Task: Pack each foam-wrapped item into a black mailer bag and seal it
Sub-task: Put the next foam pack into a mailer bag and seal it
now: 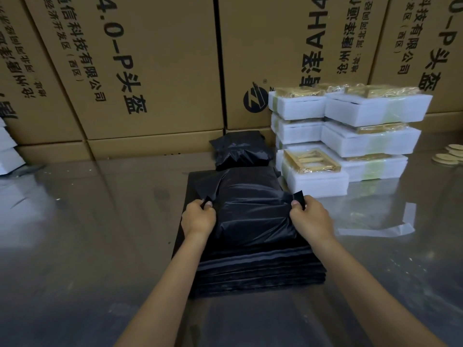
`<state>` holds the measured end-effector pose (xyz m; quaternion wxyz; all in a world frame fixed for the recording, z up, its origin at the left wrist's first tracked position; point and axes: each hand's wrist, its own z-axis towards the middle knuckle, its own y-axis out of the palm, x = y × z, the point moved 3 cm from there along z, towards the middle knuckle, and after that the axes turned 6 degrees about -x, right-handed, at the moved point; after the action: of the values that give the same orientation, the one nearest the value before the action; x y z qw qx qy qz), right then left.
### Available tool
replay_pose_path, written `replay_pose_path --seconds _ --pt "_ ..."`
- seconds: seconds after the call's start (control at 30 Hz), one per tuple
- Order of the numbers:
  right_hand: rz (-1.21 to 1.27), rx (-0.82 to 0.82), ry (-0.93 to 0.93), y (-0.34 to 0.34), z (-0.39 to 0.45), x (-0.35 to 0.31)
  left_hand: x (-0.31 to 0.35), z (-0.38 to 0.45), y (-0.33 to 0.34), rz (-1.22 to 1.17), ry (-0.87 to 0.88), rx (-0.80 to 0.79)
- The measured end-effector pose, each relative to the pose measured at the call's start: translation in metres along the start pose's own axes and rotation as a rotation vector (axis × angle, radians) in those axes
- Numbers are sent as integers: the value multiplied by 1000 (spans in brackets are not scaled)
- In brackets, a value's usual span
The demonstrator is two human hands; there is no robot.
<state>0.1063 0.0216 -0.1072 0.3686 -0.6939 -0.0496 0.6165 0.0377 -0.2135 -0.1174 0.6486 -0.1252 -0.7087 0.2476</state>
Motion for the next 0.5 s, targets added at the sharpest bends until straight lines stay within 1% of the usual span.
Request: replay_pose_path --seconds 0.1,0.23,0.3,0.37,0.4,0.43,0.47,0.5 --pt "-10 35 -57 -10 -22 -1 -5 -15 -9 -87 48 26" --pt "-104 135 -280 -25 -59 -3 -6 -43 -22 3 228 45" --pt "-78 211 -381 -34 -73 0 -4 -57 -27 34 330 104" --pt "8 231 -433 -38 -84 1 -1 -67 -32 7 429 176" --pt "89 198 -420 -39 -88 1 1 -69 -32 -24 461 168" --pt "196 147 -380 -40 -88 2 4 -71 -33 -83 465 118" --pt "323 88 -309 -42 -87 3 4 -69 -34 -186 409 37" --pt "467 29 -208 -45 -86 3 4 -68 -35 -337 285 -77"
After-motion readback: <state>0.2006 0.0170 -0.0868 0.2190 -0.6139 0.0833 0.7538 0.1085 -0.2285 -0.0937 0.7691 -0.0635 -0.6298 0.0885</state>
